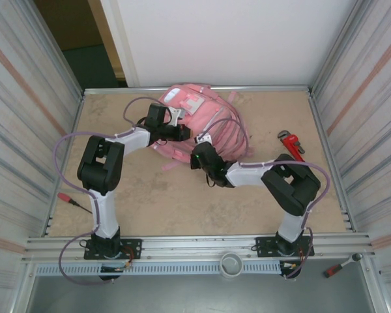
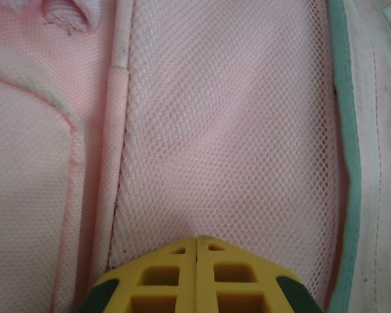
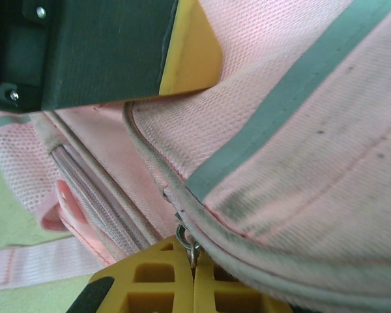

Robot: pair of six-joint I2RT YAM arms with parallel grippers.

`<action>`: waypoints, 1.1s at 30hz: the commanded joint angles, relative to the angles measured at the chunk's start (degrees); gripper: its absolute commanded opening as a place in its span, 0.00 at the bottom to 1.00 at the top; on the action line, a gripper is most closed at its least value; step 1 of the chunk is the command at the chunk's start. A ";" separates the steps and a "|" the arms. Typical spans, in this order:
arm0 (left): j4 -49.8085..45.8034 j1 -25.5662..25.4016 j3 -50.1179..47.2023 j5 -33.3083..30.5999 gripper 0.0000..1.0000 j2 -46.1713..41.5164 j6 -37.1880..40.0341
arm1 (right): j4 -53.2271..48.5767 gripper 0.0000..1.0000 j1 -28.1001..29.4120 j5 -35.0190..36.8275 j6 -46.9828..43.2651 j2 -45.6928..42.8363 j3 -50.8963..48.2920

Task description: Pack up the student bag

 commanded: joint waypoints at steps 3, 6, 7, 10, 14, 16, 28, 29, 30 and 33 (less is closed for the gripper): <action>-8.37 0.68 -2.37 -4.19 0.00 1.78 1.77 | -11.34 0.00 -2.04 3.81 5.19 -7.17 1.26; -8.38 0.89 -2.49 -4.29 0.00 1.87 1.80 | -16.74 0.00 -2.86 5.07 8.48 -8.35 1.34; -8.45 0.89 -2.48 -4.28 0.00 1.90 1.80 | -17.72 0.00 -3.08 5.54 9.10 -8.56 1.27; -8.55 0.89 -2.39 -4.37 0.00 2.16 1.95 | -19.54 0.00 -3.35 6.80 9.35 -9.02 1.18; -8.79 0.87 -2.52 -4.53 0.00 2.19 2.15 | -19.10 0.00 -4.26 6.75 7.57 -9.99 0.55; -8.72 0.98 -2.65 -4.63 0.00 2.22 2.24 | -17.62 0.00 -5.13 5.76 4.94 -10.97 -0.22; -9.32 0.98 -2.39 -5.18 0.00 2.73 2.85 | -23.51 0.00 -15.39 -16.29 -7.34 -11.20 3.84; -9.37 1.05 -2.39 -5.24 0.00 2.65 2.81 | -23.75 0.00 -15.44 -17.81 -8.10 -11.52 3.89; -9.34 1.02 -2.34 -5.09 0.00 2.57 2.85 | -23.85 0.00 -15.53 -19.87 -8.93 -11.96 3.68; -7.32 0.98 -3.00 -3.56 0.03 1.00 2.35 | -23.35 0.00 -15.77 -24.34 -9.46 -13.68 2.40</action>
